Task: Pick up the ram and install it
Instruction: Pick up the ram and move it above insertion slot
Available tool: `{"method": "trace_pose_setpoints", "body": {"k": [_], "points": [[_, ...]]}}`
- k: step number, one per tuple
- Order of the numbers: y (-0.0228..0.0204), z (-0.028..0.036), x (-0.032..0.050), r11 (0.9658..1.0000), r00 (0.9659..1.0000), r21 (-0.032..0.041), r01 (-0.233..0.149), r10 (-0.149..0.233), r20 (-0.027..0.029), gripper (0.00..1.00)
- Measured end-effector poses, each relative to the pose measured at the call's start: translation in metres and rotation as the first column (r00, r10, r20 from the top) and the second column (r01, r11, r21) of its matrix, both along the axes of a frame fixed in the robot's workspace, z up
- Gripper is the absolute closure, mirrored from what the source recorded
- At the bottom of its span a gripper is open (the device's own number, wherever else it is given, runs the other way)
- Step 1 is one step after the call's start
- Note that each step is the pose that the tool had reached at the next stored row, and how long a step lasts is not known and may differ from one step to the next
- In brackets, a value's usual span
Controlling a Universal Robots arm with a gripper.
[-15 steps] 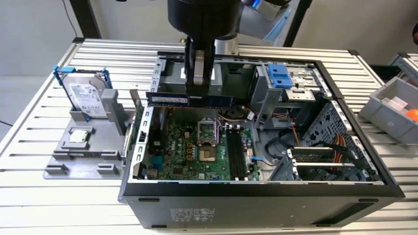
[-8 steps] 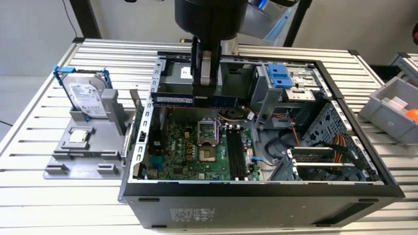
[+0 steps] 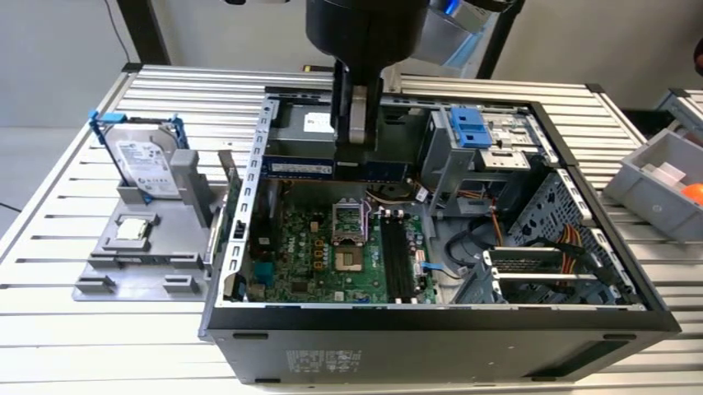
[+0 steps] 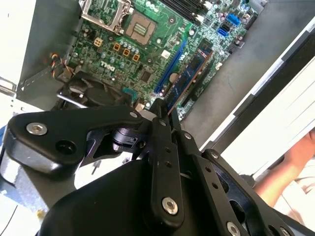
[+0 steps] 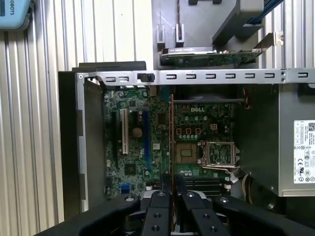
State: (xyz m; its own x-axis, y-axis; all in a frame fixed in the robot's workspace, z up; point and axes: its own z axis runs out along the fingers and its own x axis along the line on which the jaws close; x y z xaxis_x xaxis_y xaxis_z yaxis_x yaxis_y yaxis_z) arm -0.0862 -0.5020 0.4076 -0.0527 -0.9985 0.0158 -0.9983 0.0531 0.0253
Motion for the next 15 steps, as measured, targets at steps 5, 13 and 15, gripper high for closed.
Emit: {"method": "trace_pose_setpoints", "body": {"k": [5, 13, 15], "points": [[0.0000, -0.0002, 0.0043, 1.0000, 1.0000, -0.0011, 0.000, 0.000, 0.0001, 1.00], [0.0000, -0.0005, 0.0113, 1.0000, 1.0000, -0.0026, 0.000, 0.000, 0.0001, 1.00], [0.0001, -0.0002, 0.0133, 1.0000, 1.0000, -0.0033, 0.000, 0.000, -0.0001, 1.00]]}}
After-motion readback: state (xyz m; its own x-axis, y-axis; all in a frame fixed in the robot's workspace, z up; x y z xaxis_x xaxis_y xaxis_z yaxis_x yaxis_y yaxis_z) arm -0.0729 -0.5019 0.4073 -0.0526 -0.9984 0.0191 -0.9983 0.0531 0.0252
